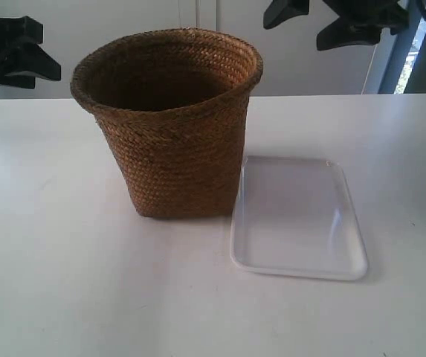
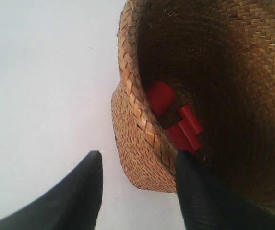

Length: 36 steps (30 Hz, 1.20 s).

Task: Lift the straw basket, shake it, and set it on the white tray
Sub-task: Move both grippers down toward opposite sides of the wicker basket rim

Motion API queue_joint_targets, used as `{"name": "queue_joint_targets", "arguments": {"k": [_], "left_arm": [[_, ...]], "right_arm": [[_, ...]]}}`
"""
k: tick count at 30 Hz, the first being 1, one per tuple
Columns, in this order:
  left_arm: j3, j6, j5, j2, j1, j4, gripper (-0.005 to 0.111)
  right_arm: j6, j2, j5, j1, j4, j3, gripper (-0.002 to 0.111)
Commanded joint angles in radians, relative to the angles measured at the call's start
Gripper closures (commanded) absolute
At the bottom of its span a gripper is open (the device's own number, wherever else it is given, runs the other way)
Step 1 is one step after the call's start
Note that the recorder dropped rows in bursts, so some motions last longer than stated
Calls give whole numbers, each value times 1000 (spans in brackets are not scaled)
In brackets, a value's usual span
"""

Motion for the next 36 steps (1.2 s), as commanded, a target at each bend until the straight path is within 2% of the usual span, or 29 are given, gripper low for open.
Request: {"name": "queue_joint_targets", "arguments": {"k": [1,10,18,21,33,36], "left_arm": [[-7,7,10,-10,0,-10,54],[-7,7,10,-10,0,-10,54],[-7,4,-67,-7,0,-25,54],[-7,4,-109,-7,0,-25,54],[-7,26,-120,-6,0,9,54],[-7,21,-133,-6,0,-28,54]], "right_arm": [[-23,-3,-19,1,3,-6,32],[22,-3,-45,1,16,-6,32],[-115,-3,-113,1,234,-15,37],[-137,4,-126,1,237,-20,38],[-113,65,-109,1,196,-20,34],[-113,82,-111,5,203,-20,34]]}}
